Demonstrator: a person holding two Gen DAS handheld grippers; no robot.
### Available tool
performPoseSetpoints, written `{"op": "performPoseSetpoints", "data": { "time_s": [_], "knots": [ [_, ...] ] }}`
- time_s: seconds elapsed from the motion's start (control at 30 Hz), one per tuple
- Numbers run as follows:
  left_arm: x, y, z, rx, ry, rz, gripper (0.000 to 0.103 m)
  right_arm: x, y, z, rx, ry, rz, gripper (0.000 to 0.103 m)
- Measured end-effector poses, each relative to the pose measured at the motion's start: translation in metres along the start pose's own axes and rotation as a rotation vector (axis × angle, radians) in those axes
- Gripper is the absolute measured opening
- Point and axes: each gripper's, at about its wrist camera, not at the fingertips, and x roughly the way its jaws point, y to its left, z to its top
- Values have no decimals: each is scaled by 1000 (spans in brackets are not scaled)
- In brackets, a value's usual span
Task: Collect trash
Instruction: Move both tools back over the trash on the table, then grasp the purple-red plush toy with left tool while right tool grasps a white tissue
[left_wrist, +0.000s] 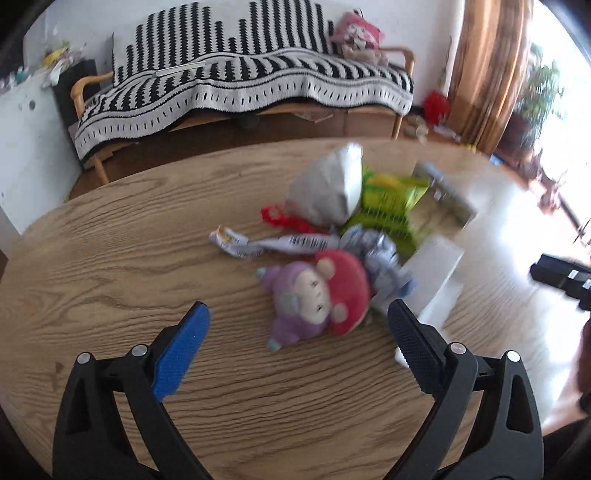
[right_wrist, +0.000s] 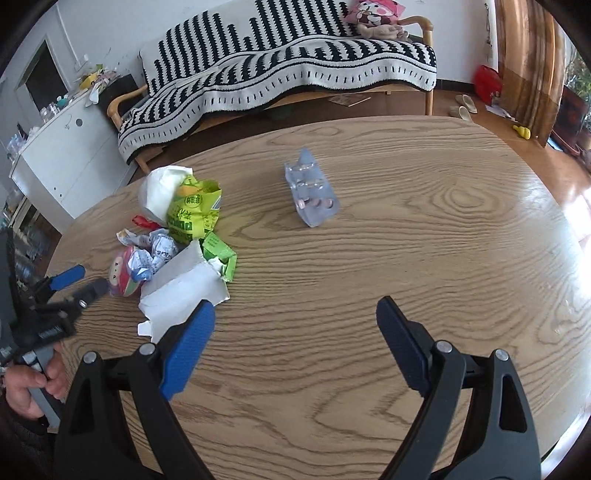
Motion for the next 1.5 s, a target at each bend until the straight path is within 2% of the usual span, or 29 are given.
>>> {"op": "performPoseSetpoints", "data": {
  "time_s": [0.17,0.5,0.57,0.6,0.67,0.8,1.0,1.2,1.3,1.33,1.47,1.5],
  "knots": [
    [21,-3,2,5,34,-18,94,8,5,2,-6,9,7,86],
    [48,2,13,-72,49,-8,94,24,23,3,-28,39,43,86],
    [46,4,15,-83,43,-25,85,28,26,3,-22,47,58,86],
    [45,4,15,-80,43,-45,68,30,28,3,-14,53,74,86],
    [41,1,16,-65,45,-26,61,35,31,3,8,69,109,86],
    [32,1,14,-52,59,-1,57,47,35,4,71,102,165,86],
    [12,9,11,-72,49,20,57,65,43,6,165,147,227,86],
    [-4,25,11,-133,21,33,57,81,64,17,189,122,226,85],
    [-3,26,11,-136,25,35,57,88,75,22,177,108,207,77],
    [-2,27,11,-133,30,34,57,89,79,23,164,103,195,67],
    [-3,23,12,-129,37,28,57,88,78,22,178,106,236,45],
    [-4,21,13,-129,33,26,57,85,75,20,187,109,250,44]
  ]
}}
